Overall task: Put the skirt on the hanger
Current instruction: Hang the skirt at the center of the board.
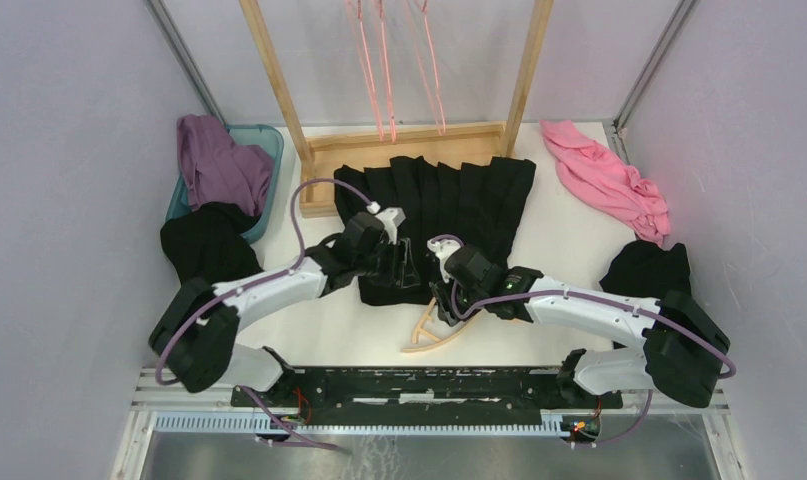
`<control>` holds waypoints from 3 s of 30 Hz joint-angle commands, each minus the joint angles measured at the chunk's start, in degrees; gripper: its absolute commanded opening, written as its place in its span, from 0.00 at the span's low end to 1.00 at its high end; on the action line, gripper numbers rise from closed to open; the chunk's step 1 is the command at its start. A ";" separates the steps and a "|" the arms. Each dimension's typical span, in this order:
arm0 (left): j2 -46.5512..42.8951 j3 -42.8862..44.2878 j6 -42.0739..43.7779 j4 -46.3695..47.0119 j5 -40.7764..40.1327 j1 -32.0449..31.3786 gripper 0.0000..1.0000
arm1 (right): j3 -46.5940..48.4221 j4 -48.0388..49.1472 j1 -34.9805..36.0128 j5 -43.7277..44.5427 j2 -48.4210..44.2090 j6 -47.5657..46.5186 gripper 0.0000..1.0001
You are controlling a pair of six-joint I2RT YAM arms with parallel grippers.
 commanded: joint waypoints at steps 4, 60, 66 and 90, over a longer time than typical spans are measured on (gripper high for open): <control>-13.45 -4.93 -6.11 -12.10 -27.07 -1.79 0.61 | 0.56 1.61 0.46 -0.40 -1.24 0.25 0.49; -2.74 -4.12 -4.07 -11.21 -47.10 -12.21 0.03 | -3.02 -0.80 0.58 -4.81 -5.89 0.45 0.53; -3.80 -4.03 -4.26 -11.34 -45.58 -12.74 0.03 | -2.81 -1.27 3.51 -6.52 -4.03 -2.86 0.49; -7.07 -5.62 -3.55 -11.69 -43.71 -12.67 0.03 | 3.05 -0.97 15.12 5.15 2.52 -9.41 0.63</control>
